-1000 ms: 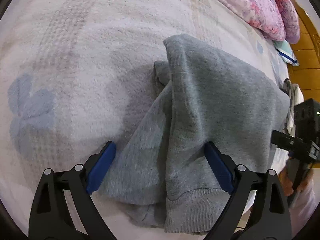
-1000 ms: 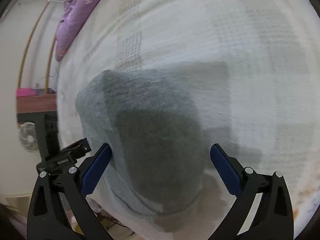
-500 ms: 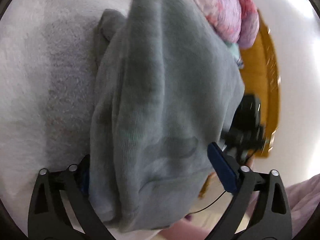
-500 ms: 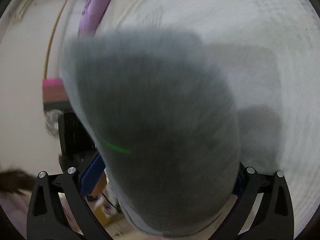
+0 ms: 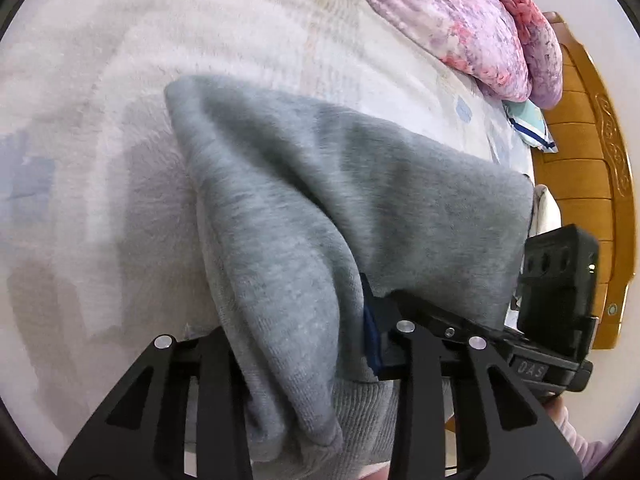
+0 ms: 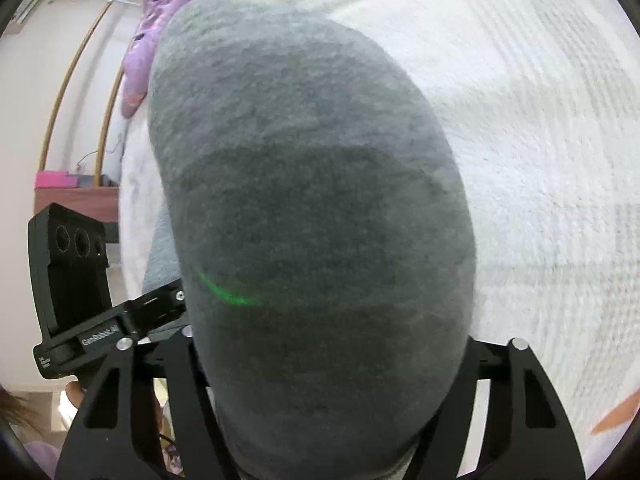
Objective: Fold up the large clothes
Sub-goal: 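Close both tools on the folded grey hoodie and lift it, then carry the hoodie with both tools toward the stack of folded clothes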
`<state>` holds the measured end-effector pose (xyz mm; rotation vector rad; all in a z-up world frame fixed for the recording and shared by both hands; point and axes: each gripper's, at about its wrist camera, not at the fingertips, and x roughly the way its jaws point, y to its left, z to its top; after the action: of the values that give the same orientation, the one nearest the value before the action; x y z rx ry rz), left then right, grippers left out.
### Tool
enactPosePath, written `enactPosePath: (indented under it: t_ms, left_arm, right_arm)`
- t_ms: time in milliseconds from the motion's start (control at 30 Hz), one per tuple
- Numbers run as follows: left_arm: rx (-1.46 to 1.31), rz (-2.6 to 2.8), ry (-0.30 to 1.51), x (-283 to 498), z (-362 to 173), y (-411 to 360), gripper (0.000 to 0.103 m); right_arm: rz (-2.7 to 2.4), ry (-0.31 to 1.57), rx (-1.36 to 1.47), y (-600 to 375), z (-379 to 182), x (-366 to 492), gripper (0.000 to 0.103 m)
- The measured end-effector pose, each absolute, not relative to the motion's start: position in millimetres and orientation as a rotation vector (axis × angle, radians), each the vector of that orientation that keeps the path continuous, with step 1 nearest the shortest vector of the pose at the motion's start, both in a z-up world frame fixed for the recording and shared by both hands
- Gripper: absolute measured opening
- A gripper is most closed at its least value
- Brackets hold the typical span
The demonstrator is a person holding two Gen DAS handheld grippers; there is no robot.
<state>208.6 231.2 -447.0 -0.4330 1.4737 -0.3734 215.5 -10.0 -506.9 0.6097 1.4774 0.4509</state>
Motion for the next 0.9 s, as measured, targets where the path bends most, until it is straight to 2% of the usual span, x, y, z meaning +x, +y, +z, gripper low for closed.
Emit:
enactPosePath:
  t_ms: [233, 367, 567, 767, 900]
  left_arm:
    - [-0.397, -0.365, 1.426, 176.1, -357.5, 230.8, 0.034]
    - [-0.385, -0.391, 1.401, 144.7, -297.1, 214.6, 0.034]
    - [-0.355, -0.442, 1.385, 102.7, -224.2, 188.7, 0.035]
    - [-0.302, -0.529, 1.352, 70.9, -173.9, 158.7, 0.035]
    - [-0.243, -0.563, 1.331, 53.1, -154.4, 136.8, 0.035]
  right_arm:
    - [0.461, 1.461, 0.627, -25.7, -416.5, 194.4, 0.062]
    - [0.429, 1.437, 0.591, -20.9, -343.2, 149.9, 0.062]
    - [0.392, 1.412, 0.601, -35.5, -268.5, 100.9, 0.062]
    - [0.324, 1.321, 0.626, -53.0, -221.1, 47.6, 0.062]
    - [0.296, 1.27, 0.679, -62.5, -209.7, 27.7, 0.062]
